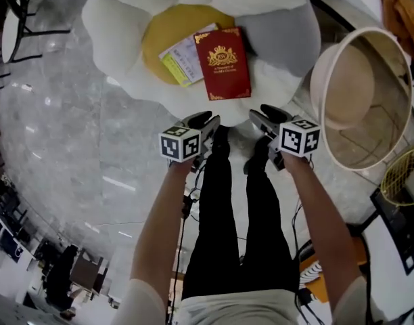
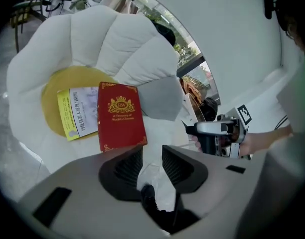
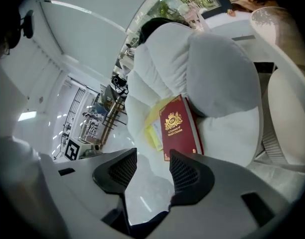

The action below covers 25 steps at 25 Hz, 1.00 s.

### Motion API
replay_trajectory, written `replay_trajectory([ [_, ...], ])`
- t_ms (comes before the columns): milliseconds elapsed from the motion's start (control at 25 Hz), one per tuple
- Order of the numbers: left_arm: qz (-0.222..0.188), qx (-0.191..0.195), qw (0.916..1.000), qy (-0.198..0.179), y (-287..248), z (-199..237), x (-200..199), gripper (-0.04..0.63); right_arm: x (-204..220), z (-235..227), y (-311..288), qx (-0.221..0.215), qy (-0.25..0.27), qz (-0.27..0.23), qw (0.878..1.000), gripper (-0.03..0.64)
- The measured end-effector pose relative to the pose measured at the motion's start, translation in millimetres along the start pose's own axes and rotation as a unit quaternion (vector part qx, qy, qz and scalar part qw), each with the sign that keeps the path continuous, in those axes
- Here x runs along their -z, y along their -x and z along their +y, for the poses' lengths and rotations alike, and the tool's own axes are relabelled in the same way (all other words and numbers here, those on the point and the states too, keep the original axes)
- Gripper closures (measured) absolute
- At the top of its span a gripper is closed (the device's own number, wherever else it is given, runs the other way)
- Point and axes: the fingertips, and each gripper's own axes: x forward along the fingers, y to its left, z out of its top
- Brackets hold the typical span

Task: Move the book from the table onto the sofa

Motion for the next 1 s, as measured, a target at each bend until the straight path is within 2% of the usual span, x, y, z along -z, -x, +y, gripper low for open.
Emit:
replay_trajectory([
  [160,-0.031,-0.004,0.9995,-0.003,30.9,-38.4,-1.7,0.503,-2.9,31.2,40.3,-0.017,0.023,-0.02,0.999,0.471],
  [320,-0.048,-0.009,0.9982,-0.035,67.7,-84.7,-2.9,0.549,2.6,61.0,90.4,-0.016,0.056,-0.045,0.997,0.546],
  [560,-0.088,-0.007,0.9929,-0.08,135.9,-162.7,-17.4,0.592,-5.0,123.2,175.8,-0.02,0.134,-0.066,0.989,0.569],
  [760,-0.129,-0.015,0.9851,-0.113,189.3,-220.0,-40.7,0.594,-37.1,167.0,245.1,-0.024,0.198,-0.086,0.976,0.572],
  [1000,-0.165,-0.027,0.9809,-0.099,248.8,-278.9,-36.6,0.594,-42.9,197.7,319.1,-0.004,0.2,-0.092,0.975,0.575],
])
